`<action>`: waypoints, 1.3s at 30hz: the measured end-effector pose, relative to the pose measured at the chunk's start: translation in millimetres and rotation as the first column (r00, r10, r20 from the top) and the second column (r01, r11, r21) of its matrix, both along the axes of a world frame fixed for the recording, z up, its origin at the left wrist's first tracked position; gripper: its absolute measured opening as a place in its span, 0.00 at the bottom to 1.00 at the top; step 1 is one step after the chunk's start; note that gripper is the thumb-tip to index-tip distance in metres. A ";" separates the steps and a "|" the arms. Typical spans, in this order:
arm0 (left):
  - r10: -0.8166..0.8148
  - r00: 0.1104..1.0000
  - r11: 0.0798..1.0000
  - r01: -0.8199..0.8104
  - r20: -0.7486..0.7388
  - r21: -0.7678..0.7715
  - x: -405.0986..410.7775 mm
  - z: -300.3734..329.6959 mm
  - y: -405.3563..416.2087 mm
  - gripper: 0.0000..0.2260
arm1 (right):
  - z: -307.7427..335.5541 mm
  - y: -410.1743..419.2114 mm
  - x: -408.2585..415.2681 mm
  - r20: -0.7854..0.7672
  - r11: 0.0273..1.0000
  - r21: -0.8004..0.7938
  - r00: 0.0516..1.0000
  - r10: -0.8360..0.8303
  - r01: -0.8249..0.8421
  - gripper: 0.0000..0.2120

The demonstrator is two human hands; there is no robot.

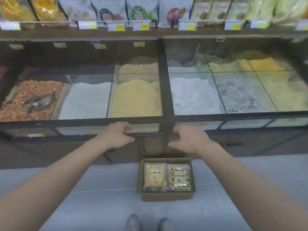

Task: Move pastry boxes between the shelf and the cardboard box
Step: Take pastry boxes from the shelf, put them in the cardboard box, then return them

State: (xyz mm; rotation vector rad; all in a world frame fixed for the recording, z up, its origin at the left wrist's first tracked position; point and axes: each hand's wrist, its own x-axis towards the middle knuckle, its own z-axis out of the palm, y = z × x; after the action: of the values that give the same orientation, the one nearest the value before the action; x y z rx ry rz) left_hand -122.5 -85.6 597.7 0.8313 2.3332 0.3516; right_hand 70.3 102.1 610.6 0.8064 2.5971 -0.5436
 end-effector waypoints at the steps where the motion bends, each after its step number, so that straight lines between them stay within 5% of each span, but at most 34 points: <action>1: -0.016 1.000 1.000 0.016 0.015 0.004 -1.5 -11.3 10.8 0.18 | -11.8 3.8 6.9 0.028 0.999 -0.014 0.999 -0.041 0.041 0.27; 10: -0.121 0.978 0.981 0.144 0.171 -0.130 14.7 -158.5 80.2 0.20 | -160.4 54.5 40.5 0.220 0.973 -0.111 0.960 -0.175 0.203 0.20; 19: 0.191 0.934 0.956 -0.107 0.303 -0.272 49.6 -436.2 123.6 0.22 | -431.1 97.4 65.9 0.302 0.886 -0.295 0.914 -0.269 0.358 0.16; 23: 0.297 0.911 0.918 -0.189 0.288 -0.347 65.9 -557.3 118.4 0.18 | -553.0 99.2 77.8 0.347 0.843 -0.328 0.884 -0.312 0.426 0.23; 29: 0.380 0.900 0.868 -0.269 0.212 -0.417 66.9 -684.0 96.2 0.29 | -680.4 95.3 99.2 0.440 0.719 -0.315 0.767 -0.468 0.619 0.30; 34: 0.522 0.823 0.811 -0.398 0.224 -0.429 59.0 -743.6 86.6 0.43 | -740.2 90.9 108.1 0.450 0.640 -0.231 0.664 -0.597 0.733 0.46; 39: 0.595 0.772 0.780 -0.489 0.222 -0.390 57.1 -767.3 90.4 0.45 | -775.6 96.6 107.5 0.349 0.545 -0.134 0.554 -0.756 0.828 0.46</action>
State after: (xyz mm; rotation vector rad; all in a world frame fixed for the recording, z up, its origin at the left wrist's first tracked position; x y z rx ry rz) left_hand -65.4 4.8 -169.6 -0.0930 2.1776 0.3213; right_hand 177.8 198.7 -165.0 1.8336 1.7072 -0.9542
